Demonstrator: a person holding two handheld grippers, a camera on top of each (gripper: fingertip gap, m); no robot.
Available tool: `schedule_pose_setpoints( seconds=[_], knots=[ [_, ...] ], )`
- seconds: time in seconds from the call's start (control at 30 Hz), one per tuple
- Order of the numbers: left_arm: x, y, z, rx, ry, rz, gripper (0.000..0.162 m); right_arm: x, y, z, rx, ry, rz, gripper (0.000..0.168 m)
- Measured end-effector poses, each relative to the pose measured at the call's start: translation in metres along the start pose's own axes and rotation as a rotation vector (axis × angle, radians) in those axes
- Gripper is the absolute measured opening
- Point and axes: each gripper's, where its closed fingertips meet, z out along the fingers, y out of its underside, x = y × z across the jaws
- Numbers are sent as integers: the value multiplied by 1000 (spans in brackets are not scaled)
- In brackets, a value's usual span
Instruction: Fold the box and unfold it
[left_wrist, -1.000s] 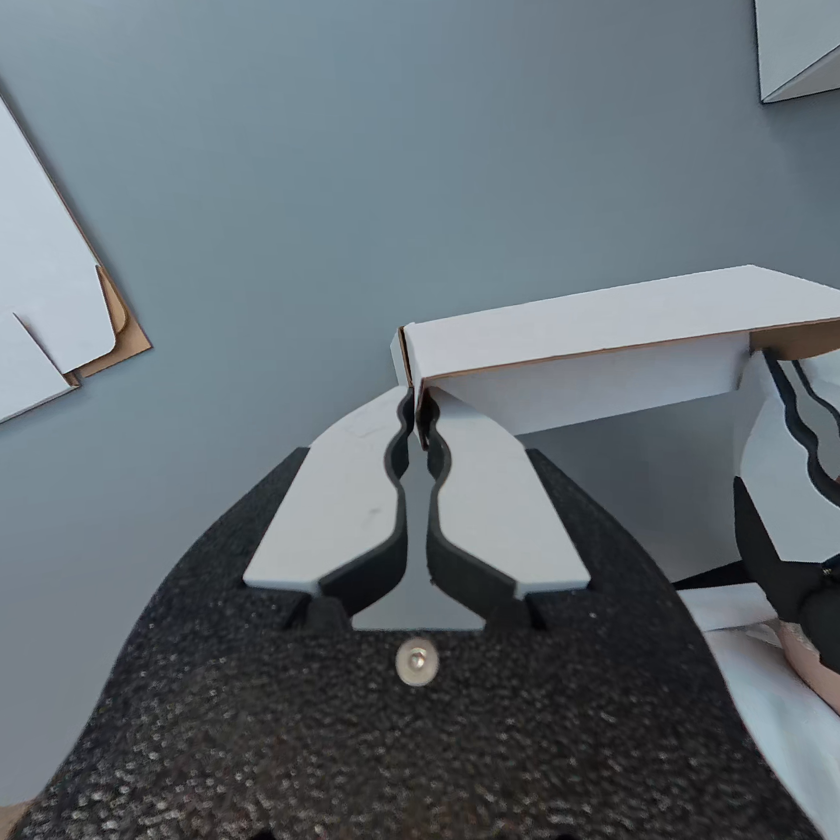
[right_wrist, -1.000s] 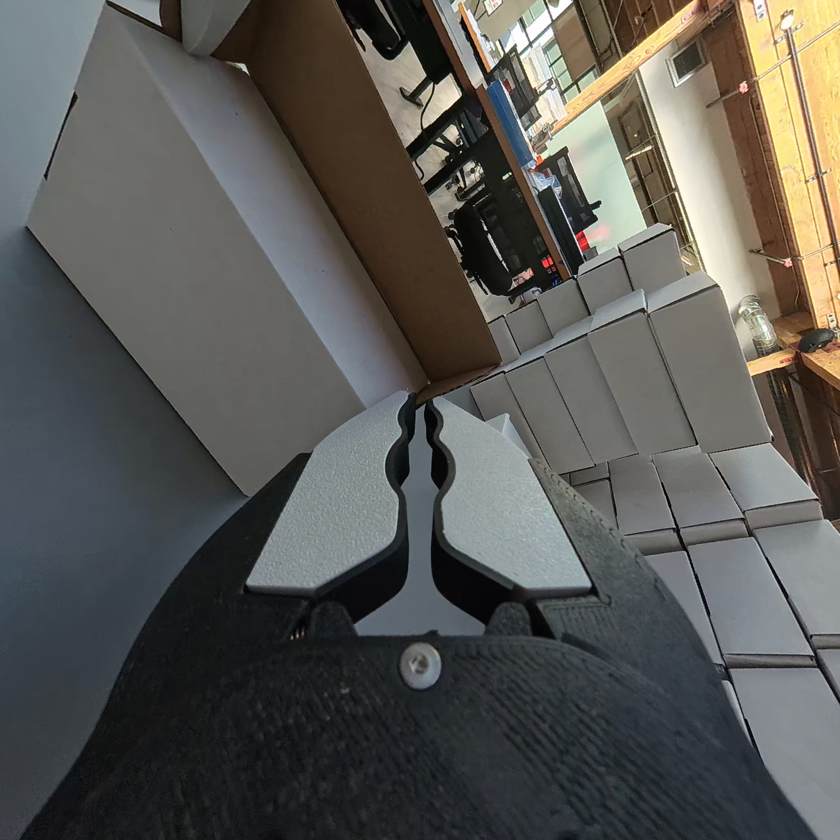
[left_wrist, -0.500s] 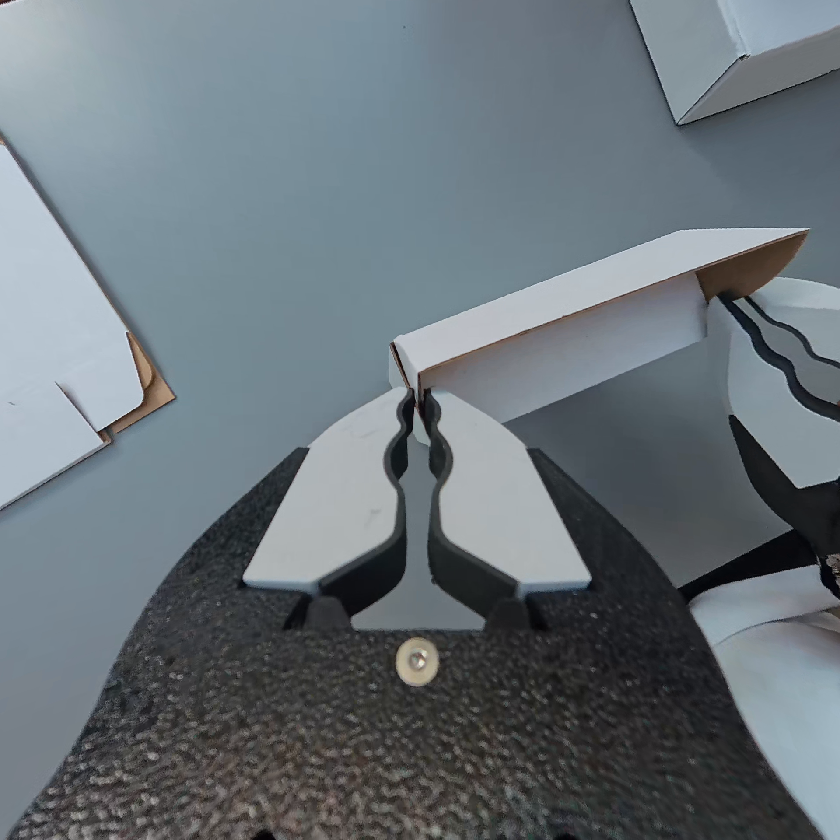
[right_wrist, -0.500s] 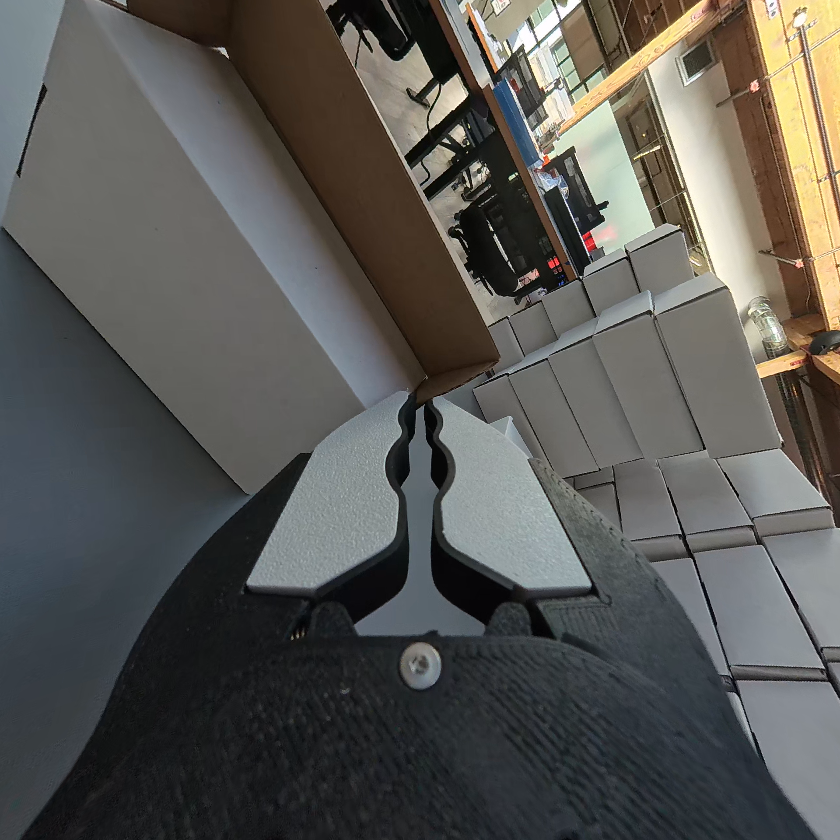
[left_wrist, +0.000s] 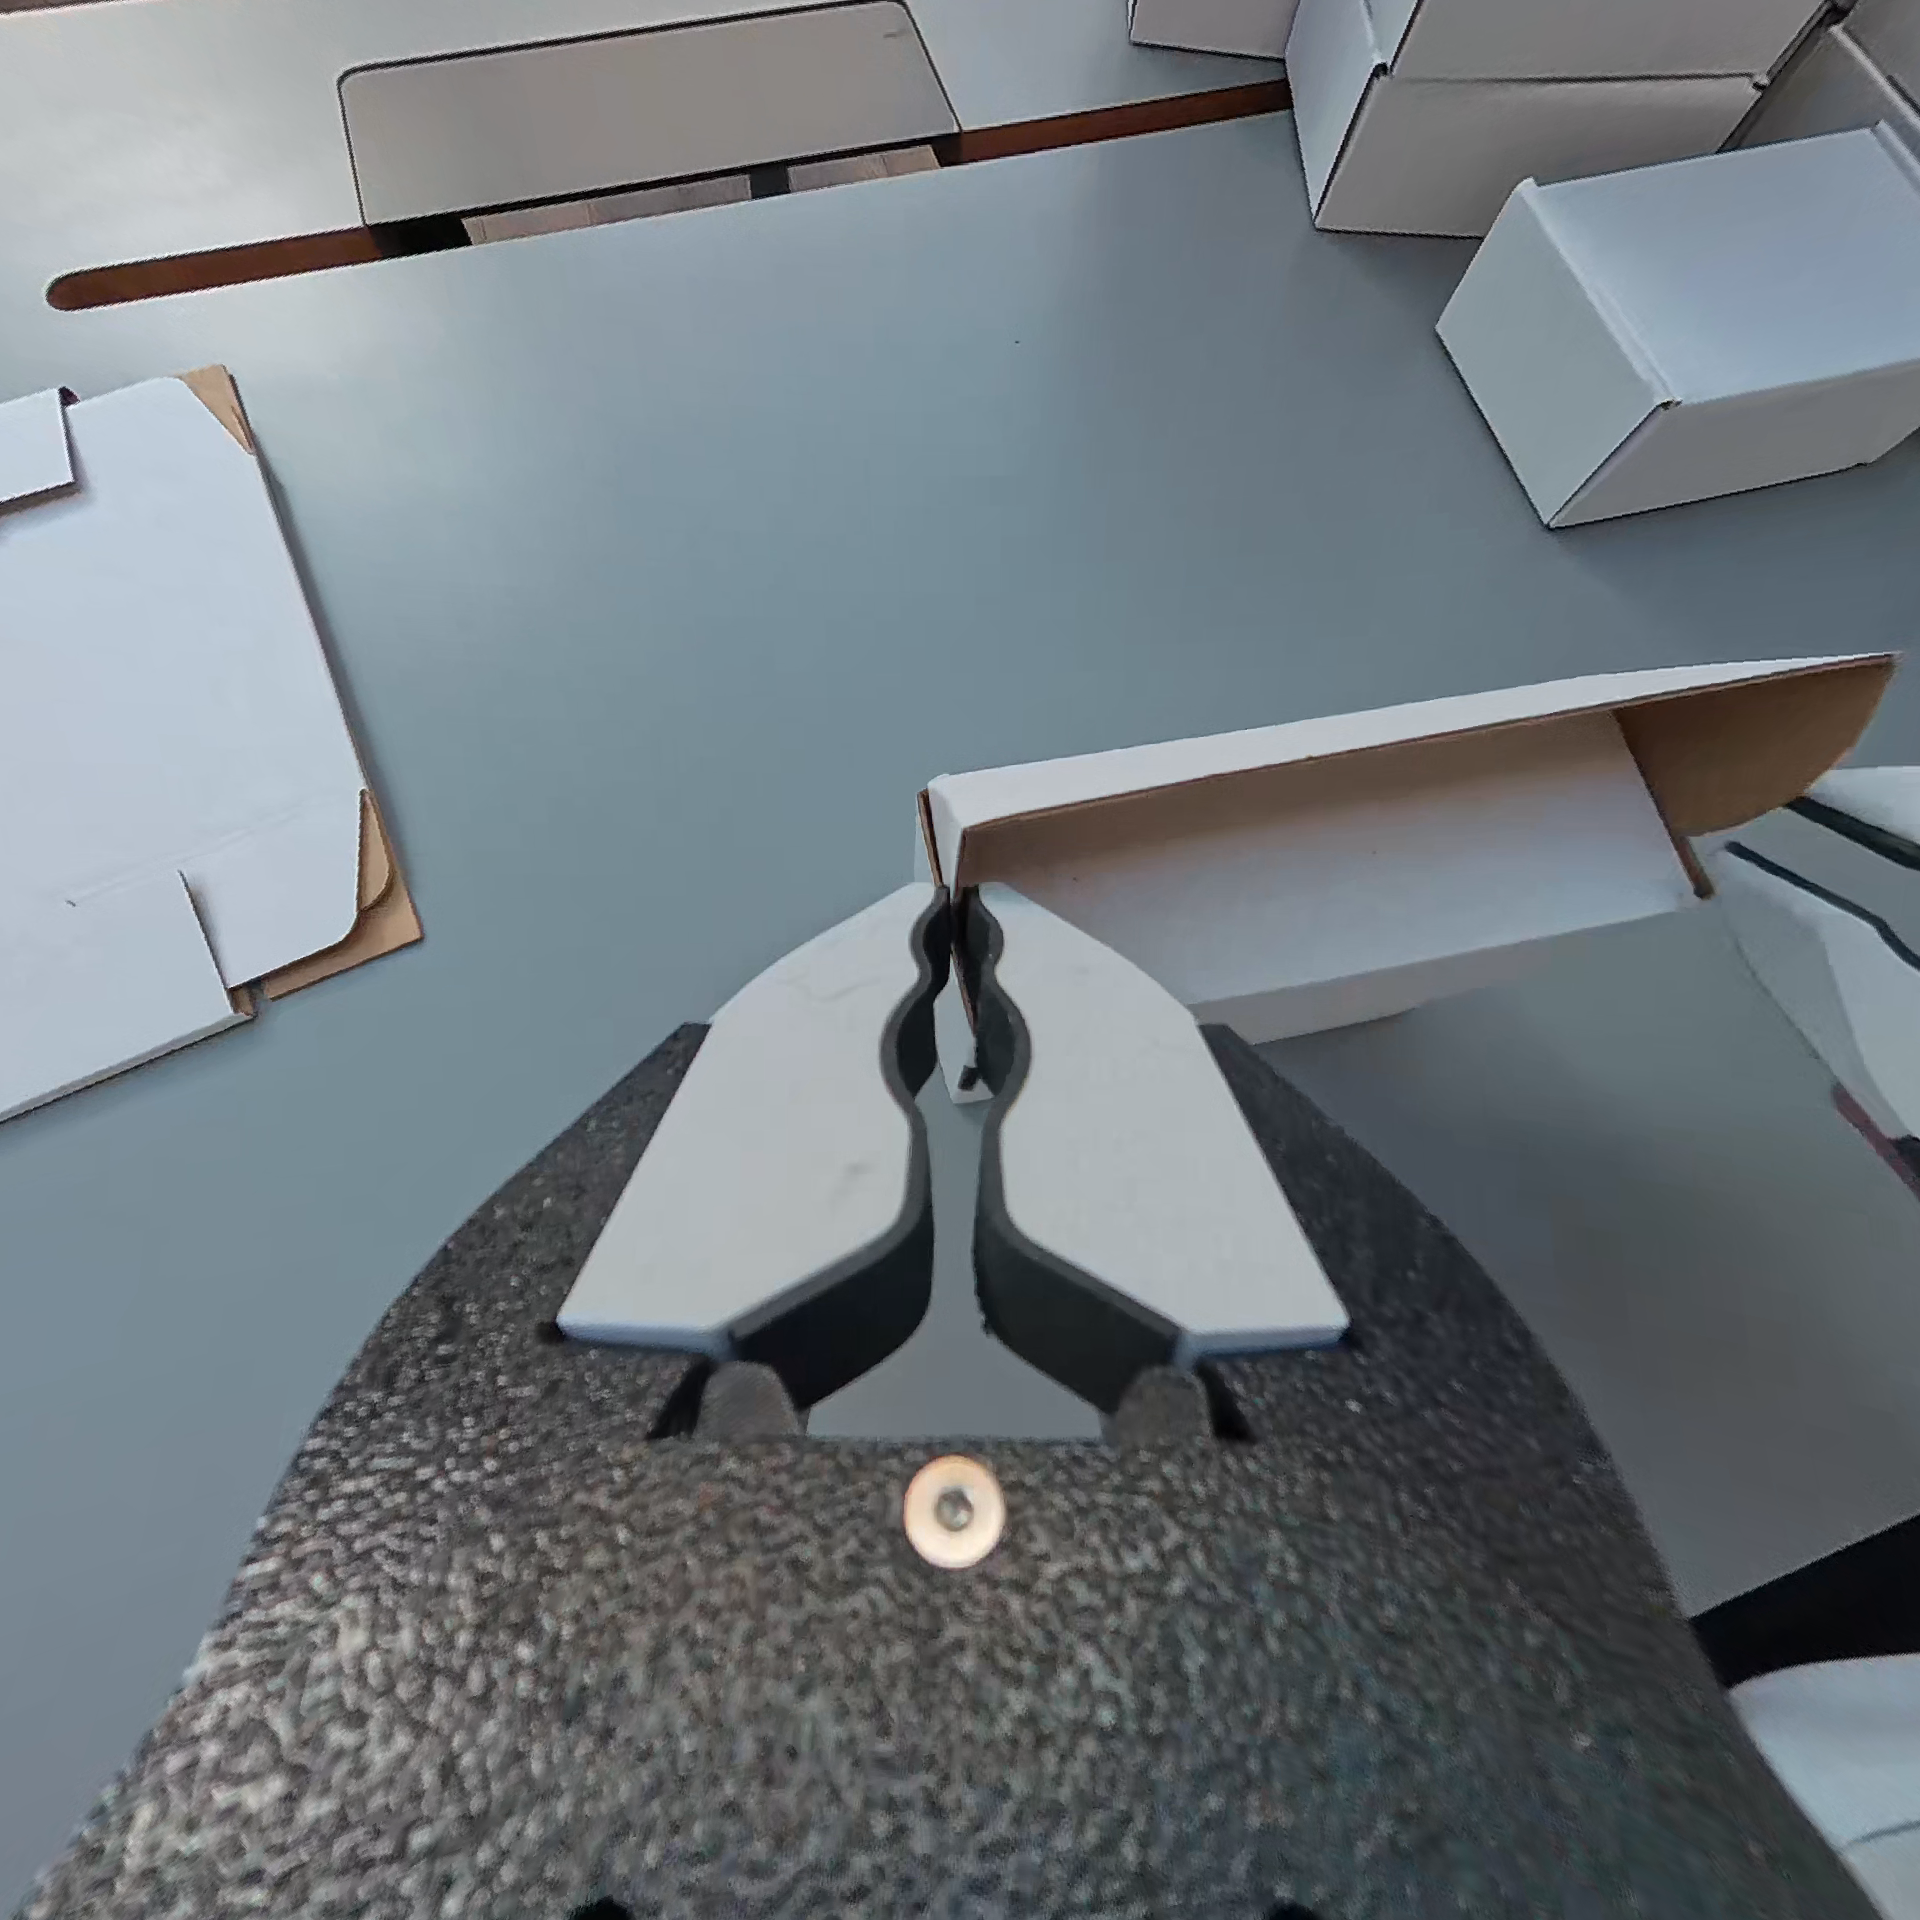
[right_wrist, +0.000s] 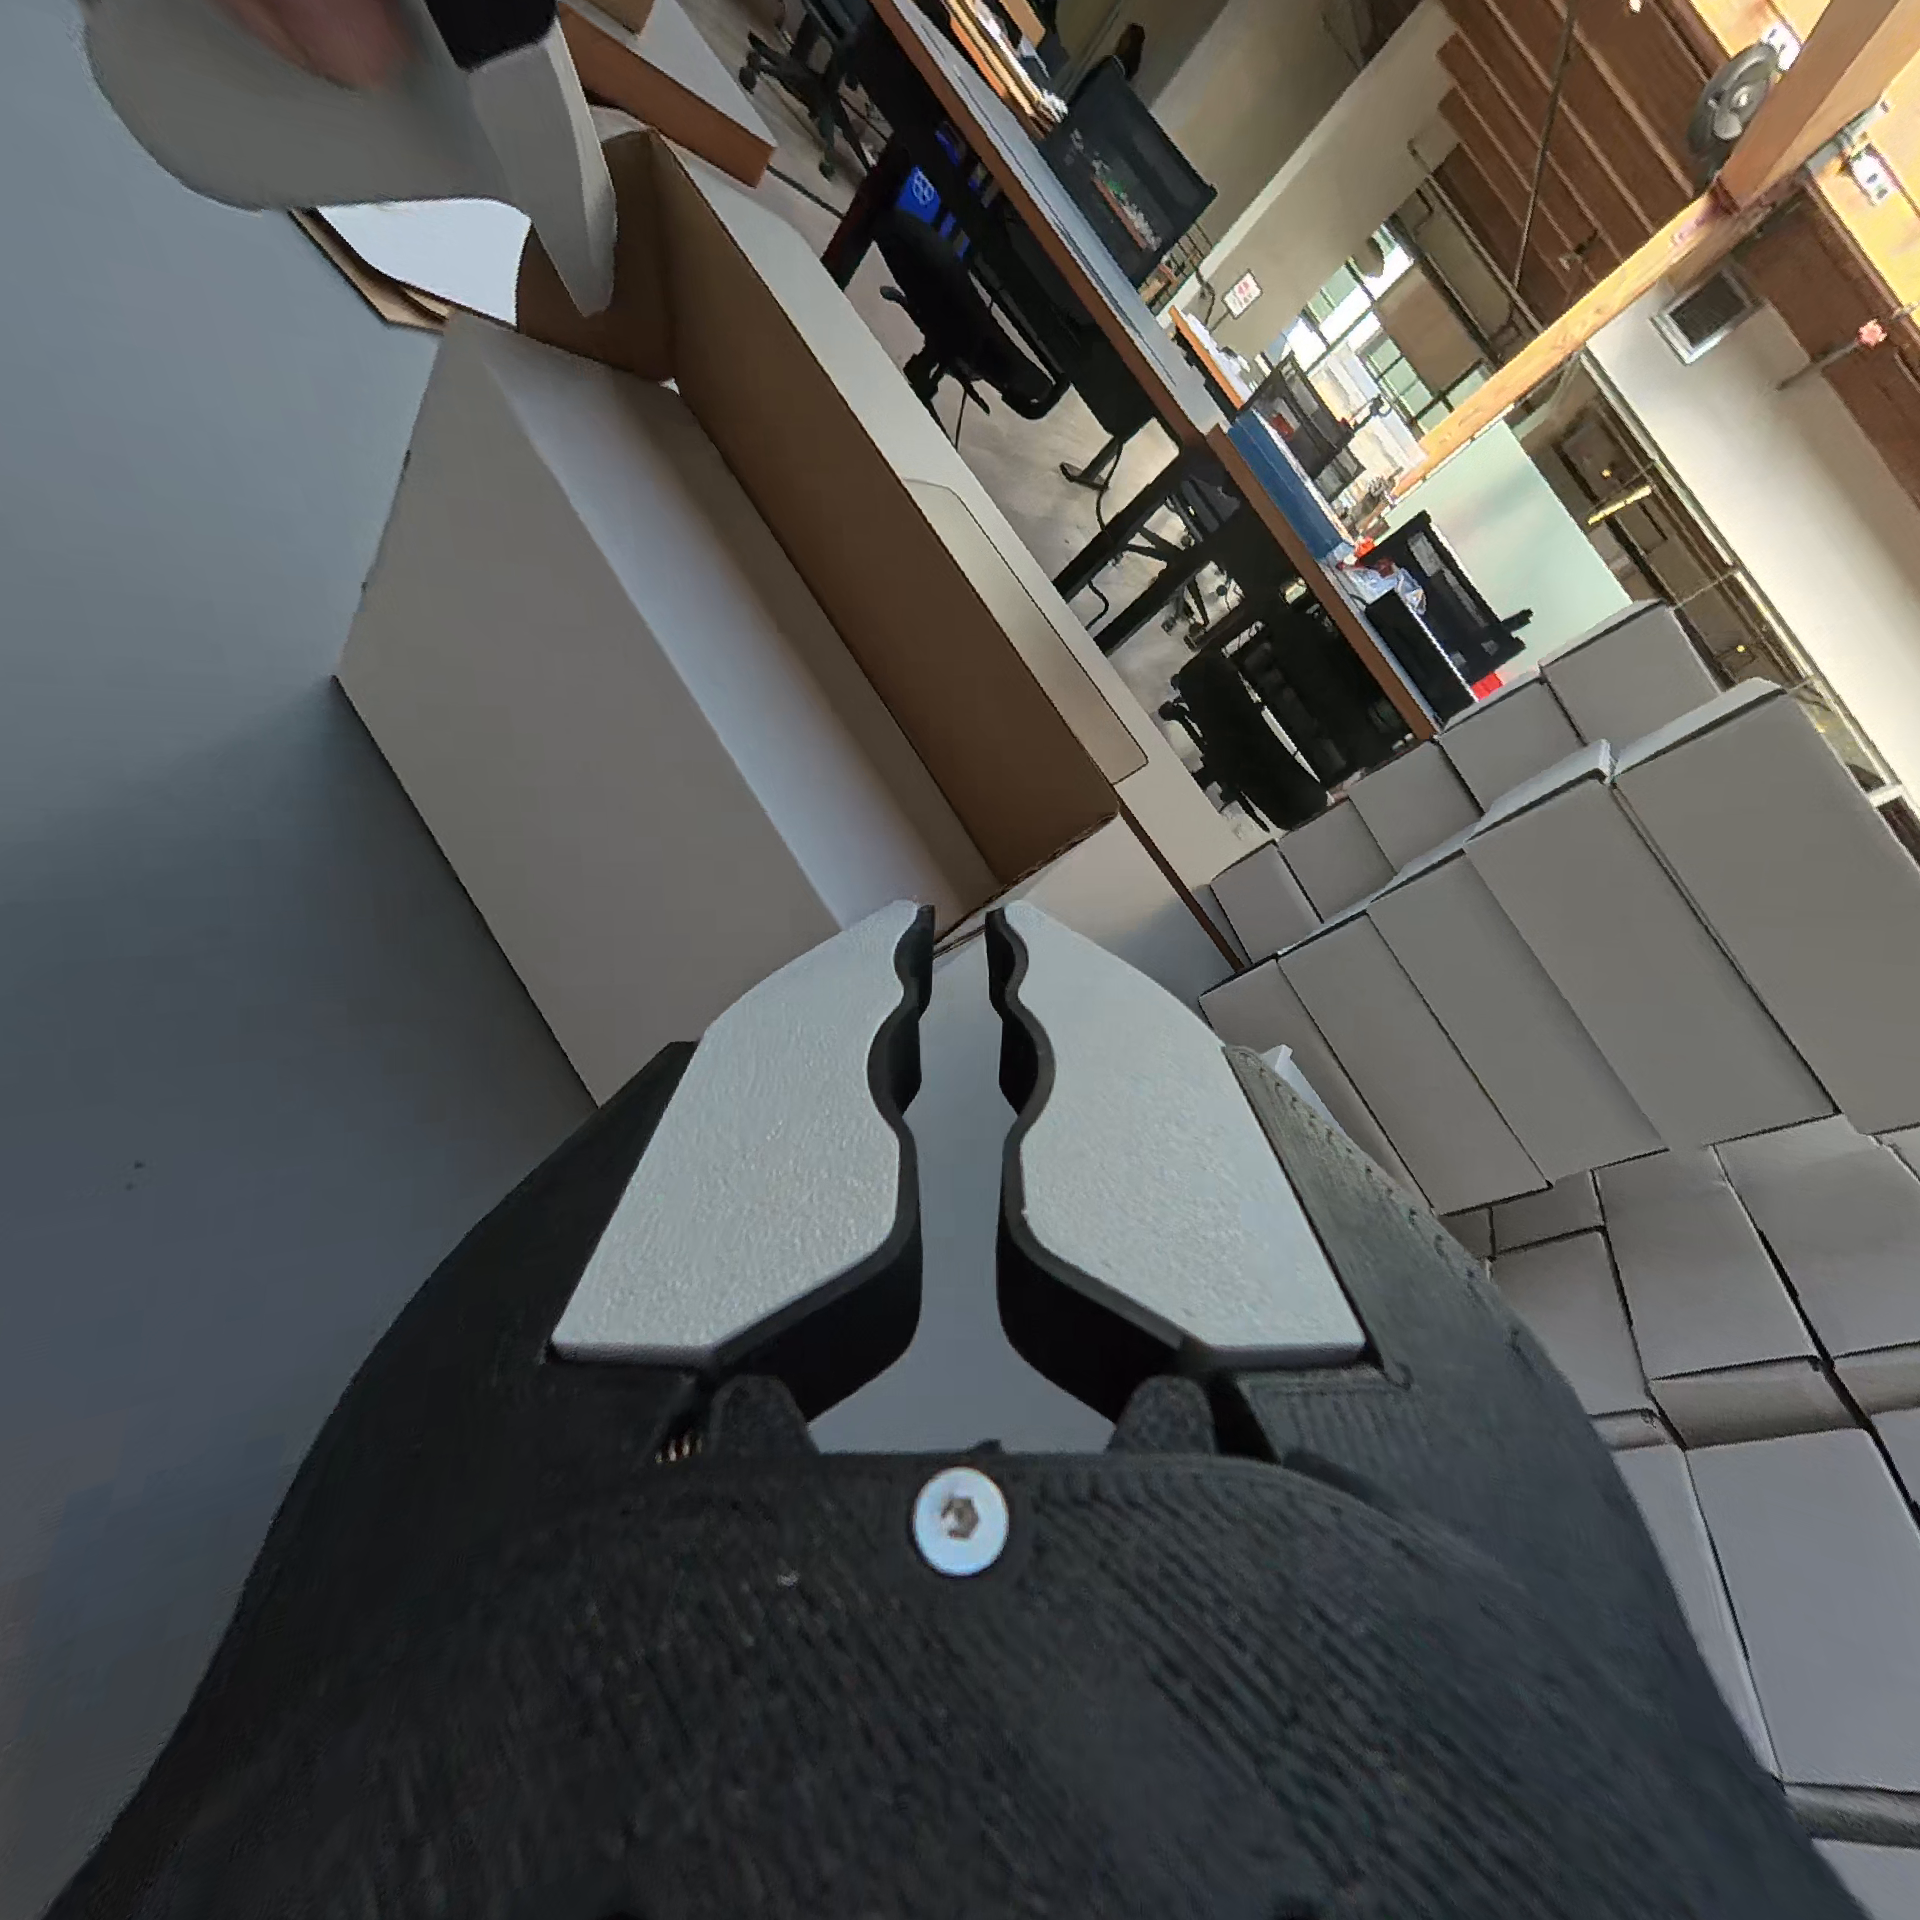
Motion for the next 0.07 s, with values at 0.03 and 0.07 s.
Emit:
schedule_pose_setpoints(
  seconds=[0.03, 0.07],
  knots=[
    [0, 0, 0, 10, -13, 3, 1, 0, -5, -6, 46, -21, 27, 9],
    [0, 0, 0, 19, -25, 4, 1, 3, -11, -13, 95, -37, 72, 8]
  ],
)
